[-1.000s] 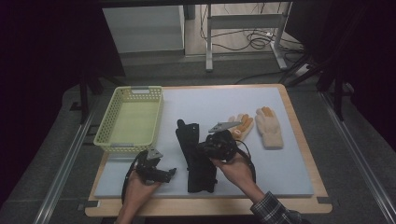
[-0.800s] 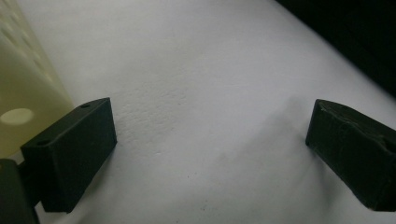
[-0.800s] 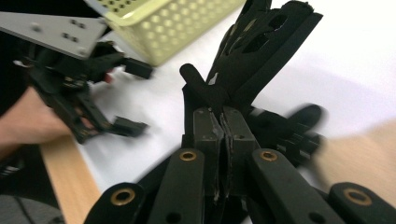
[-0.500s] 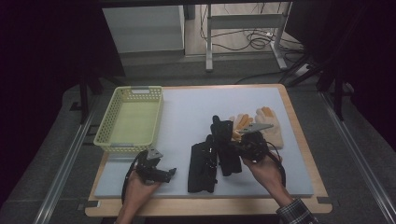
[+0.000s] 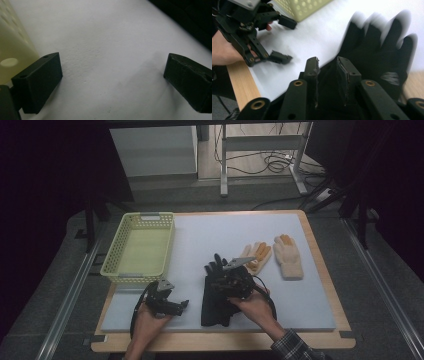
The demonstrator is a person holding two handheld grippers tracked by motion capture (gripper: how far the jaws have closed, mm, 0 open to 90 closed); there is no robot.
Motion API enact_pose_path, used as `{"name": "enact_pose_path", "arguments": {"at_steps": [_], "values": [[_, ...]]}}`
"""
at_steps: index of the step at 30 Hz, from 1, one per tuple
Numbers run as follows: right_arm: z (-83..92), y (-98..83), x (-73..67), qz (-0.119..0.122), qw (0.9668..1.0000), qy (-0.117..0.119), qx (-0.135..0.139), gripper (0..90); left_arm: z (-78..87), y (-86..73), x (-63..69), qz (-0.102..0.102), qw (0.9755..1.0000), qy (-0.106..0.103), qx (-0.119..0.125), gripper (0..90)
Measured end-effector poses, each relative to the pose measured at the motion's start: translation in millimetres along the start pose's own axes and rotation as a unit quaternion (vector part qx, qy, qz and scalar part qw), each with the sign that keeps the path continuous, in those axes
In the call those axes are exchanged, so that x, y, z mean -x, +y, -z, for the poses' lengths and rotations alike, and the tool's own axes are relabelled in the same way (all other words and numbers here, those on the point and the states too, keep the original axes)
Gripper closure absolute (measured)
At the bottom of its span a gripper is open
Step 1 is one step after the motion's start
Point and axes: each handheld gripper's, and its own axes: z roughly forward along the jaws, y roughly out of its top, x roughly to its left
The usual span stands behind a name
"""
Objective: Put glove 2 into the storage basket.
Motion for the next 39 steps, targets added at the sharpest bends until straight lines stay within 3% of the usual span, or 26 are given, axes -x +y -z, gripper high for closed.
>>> {"name": "enact_pose_path", "arguments": {"at_steps": [3,6,11,16,20,22,23,25,27,30,32,33,35,36,38,39], "values": [[2.6,2.6,5.9,0.01,0.9997,-0.021,0.004,66.7,0.0,0.0,0.0,0.0,1.0,0.0,0.0,2.1],[11.6,-7.5,27.3,0.017,0.998,-0.06,0.002,66.7,-0.2,-0.1,-0.1,0.0,1.0,0.0,0.001,2.2],[18.8,-22.3,43.3,0.015,0.9978,-0.064,0.0,67.1,0.0,0.0,-0.1,-0.001,1.0,0.0,-0.001,2.1],[22.2,-35.6,40.9,0.035,0.9985,-0.042,-0.001,65.8,-0.2,-0.1,0.1,0.001,1.0,0.0,0.001,2.1],[18.2,-42.3,33.4,0.048,0.9987,-0.019,-0.003,57.6,-0.1,0.0,0.2,0.001,1.0,0.0,0.0,2.2],[13.8,-44.0,28.7,0.063,0.9979,-0.007,-0.008,54.0,-0.2,-0.1,0.2,0.001,1.0,0.001,0.0,2.1],[8.3,-45.3,21.9,0.083,0.9964,0.007,-0.014,48.1,-0.2,0.0,0.2,0.001,1.0,0.0,0.0,2.2],[6.6,-45.6,20.5,0.084,0.9962,0.016,-0.016,44.6,-0.2,-0.1,0.2,0.001,1.0,0.001,0.0,2.2],[1.9,-47.5,17.8,0.086,0.9951,0.042,-0.026,39.2,0.0,-0.1,0.0,-0.001,1.0,0.0,-0.001,2.2],[-5.8,-53.8,13.5,0.109,0.9926,0.037,-0.038,36.6,0.1,0.0,-0.1,-0.001,1.0,0.0,-0.001,2.1],[-12.6,-58.6,11.2,0.128,0.9902,0.021,-0.053,41.3,0.1,-0.1,0.0,-0.001,1.0,0.0,-0.002,2.2],[-17.6,-62.9,6.9,0.142,0.9886,0.006,-0.05,48.1,0.1,-0.1,0.0,-0.001,1.0,0.001,-0.002,2.2],[-17.0,-62.7,5.1,0.144,0.9884,0.0,-0.049,52.0,0.1,0.0,0.0,-0.001,1.0,0.001,-0.002,2.2],[-14.3,-61.9,0.6,0.151,0.9873,-0.006,-0.049,64.1,0.0,0.0,0.0,-0.001,1.0,0.001,-0.002,2.1],[-12.7,-61.3,-1.2,0.155,0.9868,-0.007,-0.047,68.0,0.1,0.0,0.0,-0.001,1.0,0.001,-0.002,2.2],[-9.1,-59.5,-2.6,0.152,0.9872,0.01,-0.047,88.5,0.1,0.0,0.0,-0.001,1.0,0.0,-0.002,2.2]]}}
